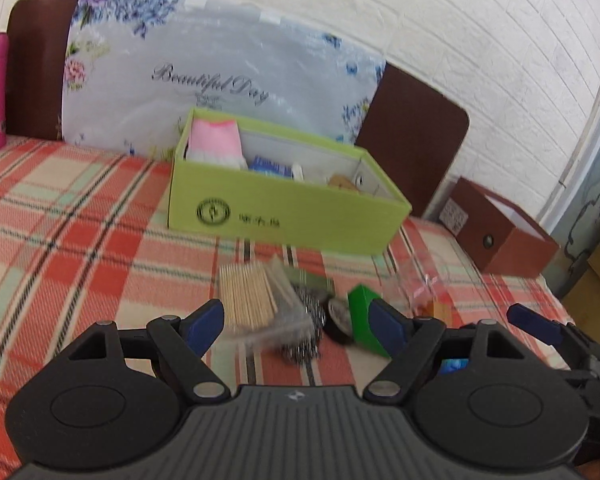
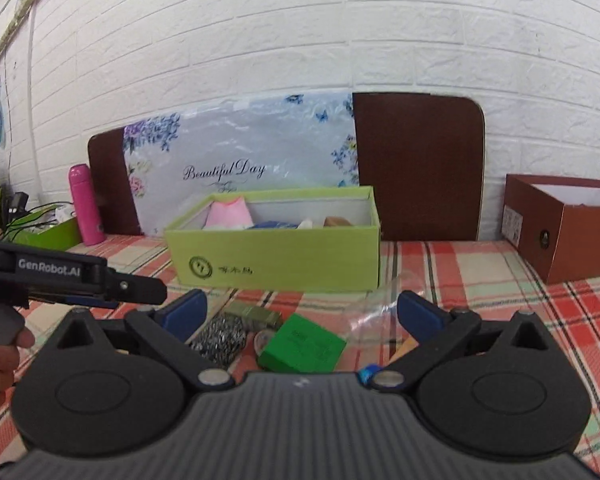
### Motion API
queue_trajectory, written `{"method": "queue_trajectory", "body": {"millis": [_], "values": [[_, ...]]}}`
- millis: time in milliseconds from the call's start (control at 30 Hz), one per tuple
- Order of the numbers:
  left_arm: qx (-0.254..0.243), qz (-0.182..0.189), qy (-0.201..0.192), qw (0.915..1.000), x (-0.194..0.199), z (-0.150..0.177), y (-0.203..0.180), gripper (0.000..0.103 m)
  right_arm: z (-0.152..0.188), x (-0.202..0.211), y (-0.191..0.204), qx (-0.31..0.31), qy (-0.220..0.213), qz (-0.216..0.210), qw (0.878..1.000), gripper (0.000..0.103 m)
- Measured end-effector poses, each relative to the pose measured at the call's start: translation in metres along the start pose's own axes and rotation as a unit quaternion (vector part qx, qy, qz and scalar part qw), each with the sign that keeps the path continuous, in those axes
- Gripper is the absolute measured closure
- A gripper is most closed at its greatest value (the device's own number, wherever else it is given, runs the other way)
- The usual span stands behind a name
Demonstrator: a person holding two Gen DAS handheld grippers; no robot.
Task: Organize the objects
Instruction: 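Grasp the steel wool with left tool while right tool grasps the blue cube box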
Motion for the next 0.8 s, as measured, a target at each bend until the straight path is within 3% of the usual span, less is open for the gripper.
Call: {"method": "queue_trajectory", "body": {"millis": [233, 567, 733, 800], "values": [[-0.003, 0.027, 0.042, 0.9988, -0.007, 0.035, -0.011, 0.021, 0.042, 0.015, -0.011, 0.022, 0.023, 0.024, 0.999, 0.0], [-0.013, 0.022, 0.058, 0.998, -0.02, 0.046, -0.013, 0.021, 0.06, -0.025, -0.021, 0.051, 0.06, 0.047, 0.996, 0.0], [-0.019, 0.009, 0.058, 0.9981, -0.042, 0.041, -0.003, 0.021, 0.068, -0.015, -0.008, 0.035, 0.094, 0.001, 0.995, 0.017], [-0.029, -0.001, 0.06, 0.9978, -0.054, 0.036, 0.003, 0.028, 0.07, -0.006, 0.001, 0.037, 0.095, -0.023, 0.994, 0.02]]}}
Point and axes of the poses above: each gripper's, at about its wrist camera, not at the fingertips, and x roughly against the way its jaws point, y to its left, z to its underside, the point moved 8 cm from there along -x, roughly the way its jaws point, and after that the axes turned 14 degrees about z, right-handed, at the moved point
